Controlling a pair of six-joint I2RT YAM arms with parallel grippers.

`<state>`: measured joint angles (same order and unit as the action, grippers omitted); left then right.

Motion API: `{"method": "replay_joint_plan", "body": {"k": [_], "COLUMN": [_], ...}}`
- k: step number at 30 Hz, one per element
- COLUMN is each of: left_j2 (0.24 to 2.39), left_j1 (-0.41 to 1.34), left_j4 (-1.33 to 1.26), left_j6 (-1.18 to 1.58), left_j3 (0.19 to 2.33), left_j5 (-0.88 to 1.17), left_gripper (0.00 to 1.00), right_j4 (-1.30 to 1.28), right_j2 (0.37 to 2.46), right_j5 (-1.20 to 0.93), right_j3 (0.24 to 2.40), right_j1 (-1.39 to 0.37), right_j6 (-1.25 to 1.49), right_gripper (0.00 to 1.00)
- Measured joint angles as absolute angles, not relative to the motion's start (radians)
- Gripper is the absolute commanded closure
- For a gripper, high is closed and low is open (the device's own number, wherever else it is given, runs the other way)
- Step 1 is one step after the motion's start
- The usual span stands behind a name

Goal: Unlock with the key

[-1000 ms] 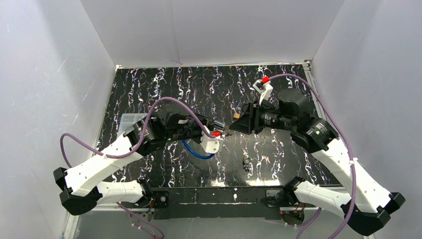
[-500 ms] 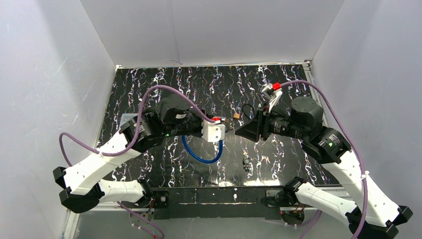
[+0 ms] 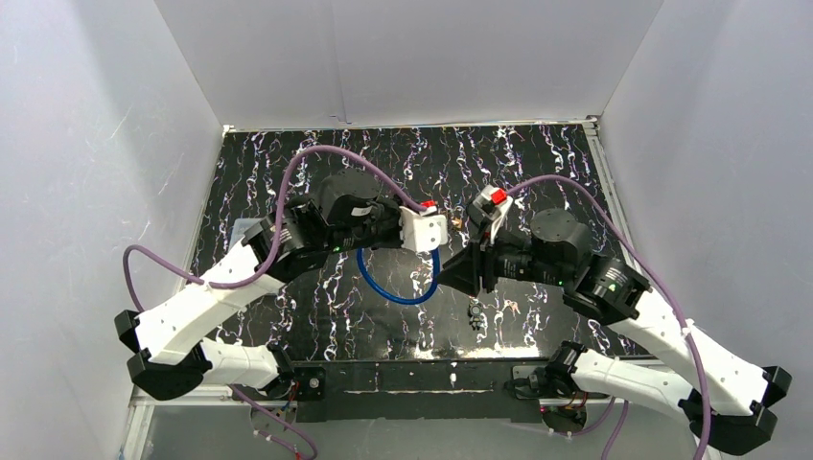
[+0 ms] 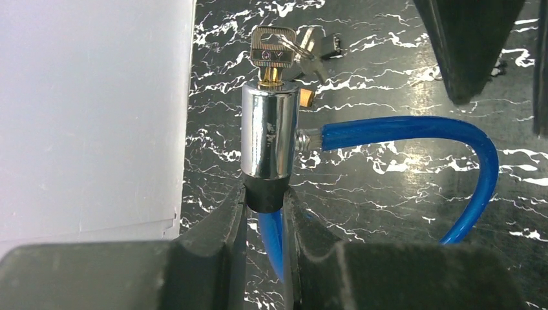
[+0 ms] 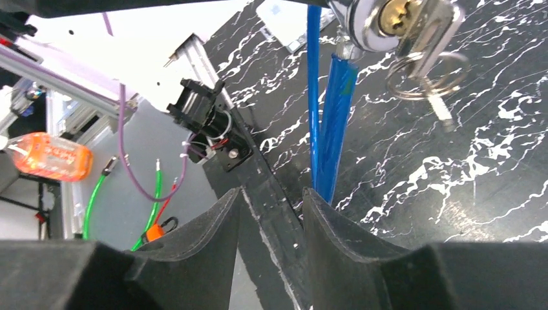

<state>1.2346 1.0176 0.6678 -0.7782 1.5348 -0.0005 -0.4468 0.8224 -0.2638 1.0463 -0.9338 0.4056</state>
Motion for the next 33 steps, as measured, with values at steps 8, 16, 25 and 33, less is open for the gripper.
{"method": "replay_joint_plan", "body": {"k": [8, 16, 25, 33], "left_j2": [1.256, 1.261, 1.269, 1.272], "left_j1": [1.013, 1.010, 1.009, 1.010], "left_j4": [0.667, 0.683, 0.687, 0.681], "left_j6": [-0.747, -0.727, -0.714, -0.706], "left_j3": [1.585, 1.624, 1.646, 1.651], "left_j5": [-0.028, -0.036, -0.023, 0.002], "left_gripper": [1.00, 1.00, 1.00, 1.00], "right_j4": [-0.364, -0.314, -0.294, -0.284], "right_j2": [0.879, 0.908, 0.893, 0.860], "right_j5": [-0.102, -0.028, 0.032, 0.112], "right_j3": [1.025, 1.025, 1.014, 0.998], "right_j1": [-0.948, -0.964, -0.968, -0.971], "right_j6": [0.384, 0.364, 0.346, 0.311], "right_gripper": [0.67, 0.68, 0.60, 0.59]}}
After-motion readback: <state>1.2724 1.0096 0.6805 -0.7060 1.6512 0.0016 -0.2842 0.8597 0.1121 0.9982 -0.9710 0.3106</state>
